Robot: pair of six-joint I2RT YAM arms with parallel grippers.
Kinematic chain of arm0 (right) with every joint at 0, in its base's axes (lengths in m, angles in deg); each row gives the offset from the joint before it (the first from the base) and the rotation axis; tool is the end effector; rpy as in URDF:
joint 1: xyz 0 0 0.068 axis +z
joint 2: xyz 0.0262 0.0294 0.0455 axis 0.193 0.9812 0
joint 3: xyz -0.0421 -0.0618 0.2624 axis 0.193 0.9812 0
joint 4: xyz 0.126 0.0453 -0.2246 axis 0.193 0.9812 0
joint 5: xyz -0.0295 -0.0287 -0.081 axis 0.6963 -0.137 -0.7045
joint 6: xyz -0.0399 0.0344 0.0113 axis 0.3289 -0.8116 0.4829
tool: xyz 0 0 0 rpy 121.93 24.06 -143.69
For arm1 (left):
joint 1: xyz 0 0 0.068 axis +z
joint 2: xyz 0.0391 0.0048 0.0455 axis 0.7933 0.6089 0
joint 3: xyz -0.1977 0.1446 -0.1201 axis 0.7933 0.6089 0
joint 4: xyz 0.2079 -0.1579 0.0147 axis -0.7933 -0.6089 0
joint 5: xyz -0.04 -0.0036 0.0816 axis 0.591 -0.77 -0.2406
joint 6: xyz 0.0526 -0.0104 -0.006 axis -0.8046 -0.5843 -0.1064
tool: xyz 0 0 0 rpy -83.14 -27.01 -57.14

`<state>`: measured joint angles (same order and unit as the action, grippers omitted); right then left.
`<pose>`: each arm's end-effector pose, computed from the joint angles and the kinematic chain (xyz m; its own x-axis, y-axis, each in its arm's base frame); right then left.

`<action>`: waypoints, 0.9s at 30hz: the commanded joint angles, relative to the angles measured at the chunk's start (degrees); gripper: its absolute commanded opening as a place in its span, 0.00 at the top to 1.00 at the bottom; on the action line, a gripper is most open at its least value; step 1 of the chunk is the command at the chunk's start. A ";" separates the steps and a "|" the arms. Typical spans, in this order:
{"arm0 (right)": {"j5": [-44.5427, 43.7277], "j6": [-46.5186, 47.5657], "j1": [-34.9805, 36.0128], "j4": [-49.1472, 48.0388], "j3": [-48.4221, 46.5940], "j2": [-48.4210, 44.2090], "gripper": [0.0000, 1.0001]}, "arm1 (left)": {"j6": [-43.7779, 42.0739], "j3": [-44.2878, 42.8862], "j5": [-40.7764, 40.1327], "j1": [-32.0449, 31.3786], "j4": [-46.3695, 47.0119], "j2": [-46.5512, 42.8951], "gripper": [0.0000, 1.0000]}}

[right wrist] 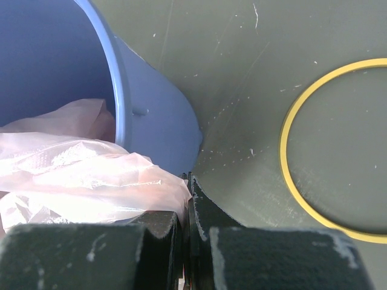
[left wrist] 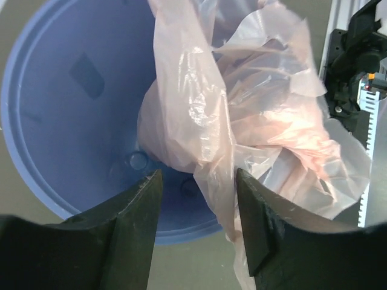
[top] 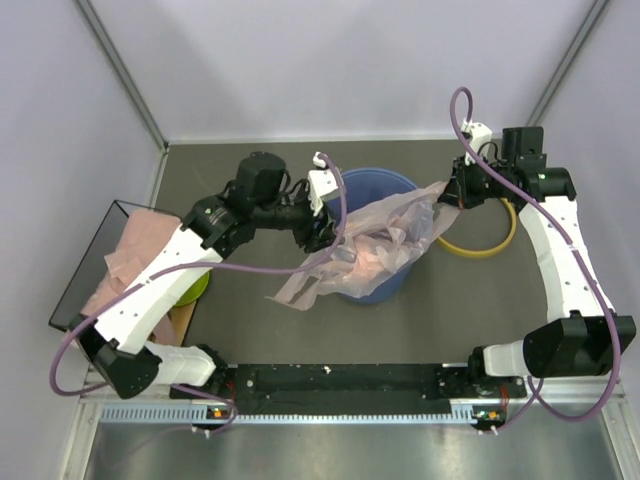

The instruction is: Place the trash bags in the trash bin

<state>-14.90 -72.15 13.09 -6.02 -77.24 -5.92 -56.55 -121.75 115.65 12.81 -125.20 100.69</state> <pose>0.2724 0.0283 0.3844 -0.6411 -0.1567 -0.7513 -0.5103 0.8182 0.2648 0.1937 -0.1852 0.4219 -0.1102 0.3837 -0.9168 0.9649 0.2626 -0.0061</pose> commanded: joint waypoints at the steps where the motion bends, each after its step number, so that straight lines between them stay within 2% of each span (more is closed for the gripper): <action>1: 0.91 -0.38 -0.72 -1.56 -1.77 -1.40 1.00 | -0.97 -3.18 -2.50 -0.05 -1.99 1.17 0.50; 2: 0.91 -0.38 -0.73 -1.56 -1.95 -1.31 1.00 | -0.45 -3.44 -2.33 1.35 -1.82 1.43 0.61; 3: 0.82 -0.38 -0.73 -1.47 -2.12 -0.97 1.00 | 0.43 -3.01 -1.28 2.58 -0.86 1.43 0.91; 4: 0.56 -0.29 -0.73 -1.56 -2.21 -0.61 1.00 | 3.39 -2.57 -0.49 4.07 0.54 1.26 0.98; 9: 0.03 -0.55 -0.64 -1.82 -3.62 0.88 1.00 | 6.06 -0.37 -4.68 10.32 6.87 0.11 1.00; 17: -0.41 -2.05 -0.64 -3.05 -4.59 3.25 1.00 | 7.11 -1.16 -11.72 15.51 9.78 6.52 1.00; 27: -0.50 -4.24 0.07 -3.40 -4.59 6.42 1.00 | 12.91 -1.60 -8.75 18.85 9.87 12.51 1.00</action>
<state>-13.43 -75.05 13.37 -7.64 -79.41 -0.50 -46.92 -121.90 107.43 29.53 -116.52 112.77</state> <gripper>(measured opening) 0.003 0.010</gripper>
